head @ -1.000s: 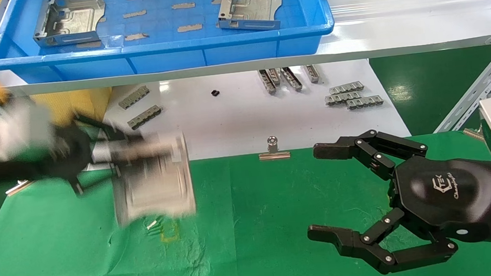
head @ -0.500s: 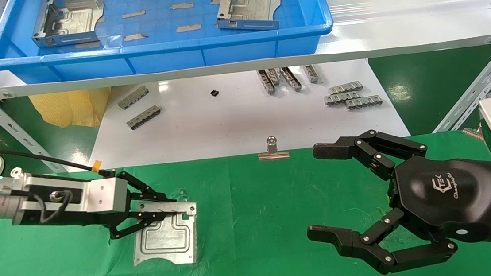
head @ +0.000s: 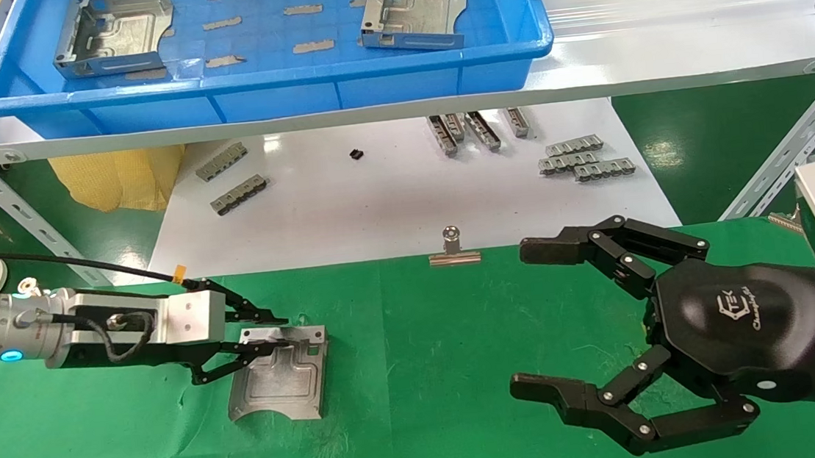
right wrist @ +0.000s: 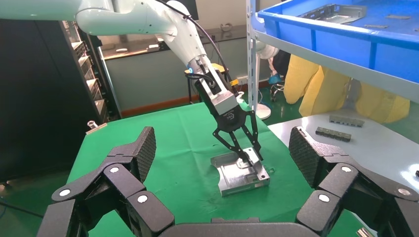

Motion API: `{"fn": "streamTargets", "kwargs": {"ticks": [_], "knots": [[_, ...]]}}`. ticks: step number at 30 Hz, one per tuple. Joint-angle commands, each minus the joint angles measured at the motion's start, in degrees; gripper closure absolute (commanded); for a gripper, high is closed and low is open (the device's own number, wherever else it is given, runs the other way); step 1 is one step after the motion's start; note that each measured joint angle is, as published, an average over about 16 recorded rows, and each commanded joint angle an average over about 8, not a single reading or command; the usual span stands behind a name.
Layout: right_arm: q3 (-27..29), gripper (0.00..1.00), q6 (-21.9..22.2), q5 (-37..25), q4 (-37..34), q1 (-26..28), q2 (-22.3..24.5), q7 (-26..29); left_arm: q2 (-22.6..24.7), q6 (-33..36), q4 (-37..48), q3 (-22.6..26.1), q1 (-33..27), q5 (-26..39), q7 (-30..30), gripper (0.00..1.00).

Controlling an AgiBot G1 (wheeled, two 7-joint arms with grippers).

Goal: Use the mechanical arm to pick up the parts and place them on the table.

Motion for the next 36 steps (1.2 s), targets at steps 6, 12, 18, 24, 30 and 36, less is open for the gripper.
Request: {"fn": "streamTargets", "kwargs": {"ticks": [6,12,18,24,30,36], "knots": [[0.0,0.00,0.0,0.0,0.0,0.0,0.0,0.0,-0.1,4.6,2.4,-0.8,-0.2,-1.4,-0.3,0.00],[0.0,0.00,0.0,0.0,0.0,0.0,0.0,0.0,-1.4,8.4,3.7,-3.5,1.2,-5.7,-5.2,0.00],[0.0,0.00,0.0,0.0,0.0,0.0,0.0,0.0,-2.5,9.3,3.2,-6.1,3.9,-10.1,-9.7,0.00],[0.0,0.00,0.0,0.0,0.0,0.0,0.0,0.0,-2.6,9.4,3.0,-6.3,4.1,-10.3,-9.5,0.00],[0.0,0.00,0.0,0.0,0.0,0.0,0.0,0.0,-3.1,9.1,1.0,-6.8,4.6,-10.4,-10.4,0.00],[0.0,0.00,0.0,0.0,0.0,0.0,0.0,0.0,-5.1,8.5,-5.4,-9.5,7.9,-12.3,-14.7,0.00]]}}
